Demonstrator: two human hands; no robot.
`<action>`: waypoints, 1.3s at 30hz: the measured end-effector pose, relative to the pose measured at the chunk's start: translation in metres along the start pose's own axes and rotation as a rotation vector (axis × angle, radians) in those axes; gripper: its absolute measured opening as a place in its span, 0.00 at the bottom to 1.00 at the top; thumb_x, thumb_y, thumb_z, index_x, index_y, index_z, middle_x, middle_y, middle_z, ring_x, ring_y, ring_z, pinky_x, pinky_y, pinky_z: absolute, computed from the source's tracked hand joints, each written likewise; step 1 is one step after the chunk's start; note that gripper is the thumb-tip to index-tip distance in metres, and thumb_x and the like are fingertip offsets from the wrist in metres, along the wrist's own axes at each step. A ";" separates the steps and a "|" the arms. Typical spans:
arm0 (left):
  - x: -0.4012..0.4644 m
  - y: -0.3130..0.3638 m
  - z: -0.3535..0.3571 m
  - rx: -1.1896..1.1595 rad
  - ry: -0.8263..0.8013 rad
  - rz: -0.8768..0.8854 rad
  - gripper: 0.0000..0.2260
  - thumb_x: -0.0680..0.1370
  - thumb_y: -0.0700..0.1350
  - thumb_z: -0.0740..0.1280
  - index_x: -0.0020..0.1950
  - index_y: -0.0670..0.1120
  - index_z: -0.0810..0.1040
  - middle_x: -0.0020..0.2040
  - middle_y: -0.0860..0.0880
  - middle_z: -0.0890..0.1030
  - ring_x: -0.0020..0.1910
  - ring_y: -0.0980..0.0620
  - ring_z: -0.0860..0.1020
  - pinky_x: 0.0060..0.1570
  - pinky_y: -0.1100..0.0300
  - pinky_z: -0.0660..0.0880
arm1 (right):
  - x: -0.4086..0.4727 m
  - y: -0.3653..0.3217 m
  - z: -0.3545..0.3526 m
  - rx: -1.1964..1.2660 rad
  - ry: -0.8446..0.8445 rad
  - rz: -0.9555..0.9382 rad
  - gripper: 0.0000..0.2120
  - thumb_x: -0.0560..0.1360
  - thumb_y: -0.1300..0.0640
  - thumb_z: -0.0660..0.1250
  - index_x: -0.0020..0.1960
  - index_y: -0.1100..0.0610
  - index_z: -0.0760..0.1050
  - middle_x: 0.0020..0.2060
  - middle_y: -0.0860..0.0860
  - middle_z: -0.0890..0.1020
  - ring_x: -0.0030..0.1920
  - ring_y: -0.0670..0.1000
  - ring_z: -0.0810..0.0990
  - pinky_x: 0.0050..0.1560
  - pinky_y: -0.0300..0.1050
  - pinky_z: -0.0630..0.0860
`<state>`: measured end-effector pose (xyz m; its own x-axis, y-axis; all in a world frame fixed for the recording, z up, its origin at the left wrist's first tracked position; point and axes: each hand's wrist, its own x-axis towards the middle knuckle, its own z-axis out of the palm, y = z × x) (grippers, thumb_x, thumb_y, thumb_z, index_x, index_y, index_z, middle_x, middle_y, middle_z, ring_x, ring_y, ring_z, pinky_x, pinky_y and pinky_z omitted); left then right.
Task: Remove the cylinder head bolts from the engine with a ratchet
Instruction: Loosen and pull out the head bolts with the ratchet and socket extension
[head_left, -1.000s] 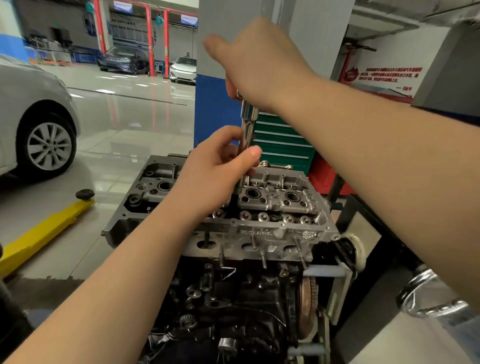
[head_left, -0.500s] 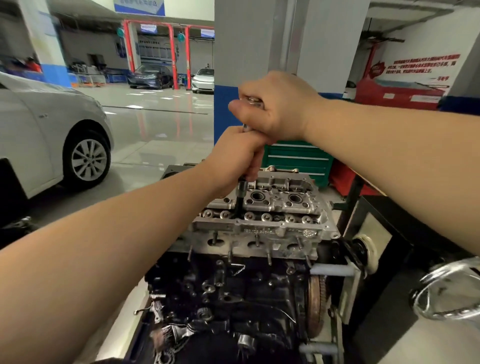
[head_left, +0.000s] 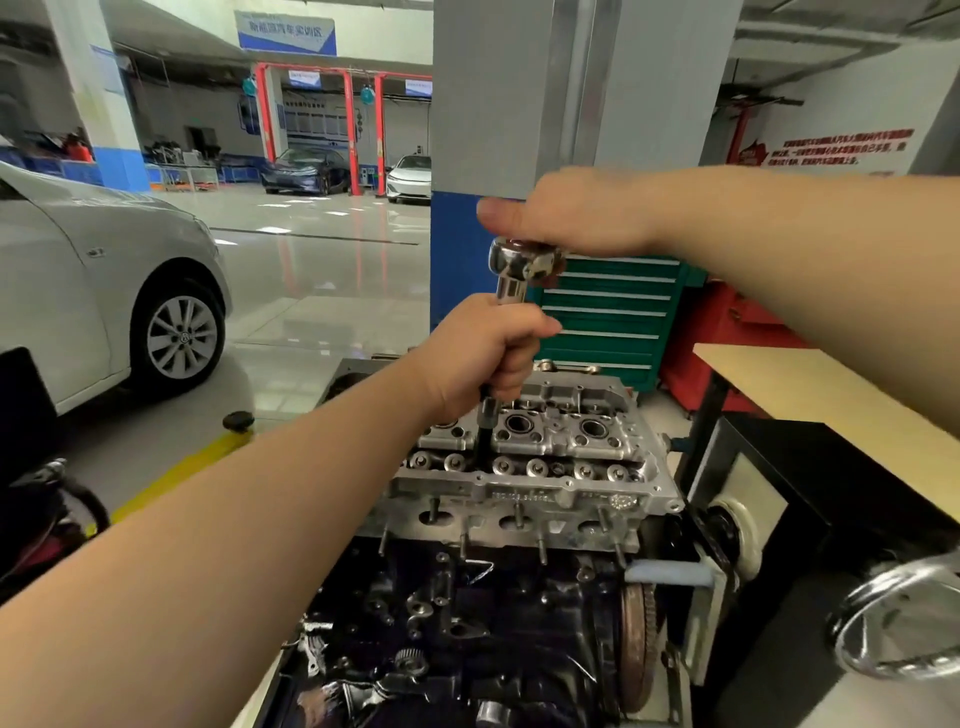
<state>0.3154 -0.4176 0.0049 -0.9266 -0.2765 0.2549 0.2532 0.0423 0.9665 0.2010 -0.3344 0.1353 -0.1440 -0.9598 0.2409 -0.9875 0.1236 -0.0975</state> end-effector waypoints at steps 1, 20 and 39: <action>0.000 -0.001 -0.002 -0.010 -0.011 0.003 0.20 0.76 0.44 0.67 0.28 0.52 0.61 0.25 0.51 0.58 0.24 0.51 0.54 0.27 0.60 0.56 | 0.003 0.001 0.002 -0.036 -0.001 0.010 0.40 0.77 0.23 0.46 0.25 0.50 0.75 0.21 0.42 0.76 0.23 0.42 0.73 0.36 0.44 0.65; 0.002 -0.004 -0.005 -0.013 -0.043 0.039 0.19 0.76 0.42 0.69 0.29 0.51 0.66 0.25 0.50 0.62 0.23 0.52 0.58 0.26 0.63 0.61 | 0.016 0.012 -0.038 0.251 -0.523 -0.082 0.45 0.63 0.21 0.69 0.50 0.64 0.83 0.41 0.56 0.82 0.40 0.50 0.78 0.46 0.42 0.75; -0.004 -0.007 -0.003 -0.001 0.027 0.083 0.18 0.74 0.52 0.73 0.32 0.50 0.67 0.25 0.52 0.63 0.23 0.51 0.61 0.27 0.62 0.65 | -0.062 0.149 0.017 0.121 -0.144 0.463 0.22 0.77 0.33 0.68 0.40 0.51 0.82 0.32 0.52 0.85 0.28 0.52 0.82 0.31 0.47 0.80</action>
<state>0.3181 -0.4197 -0.0029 -0.8945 -0.2982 0.3331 0.3290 0.0654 0.9421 0.0638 -0.2610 0.0896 -0.5470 -0.8370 0.0103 -0.8061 0.5234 -0.2762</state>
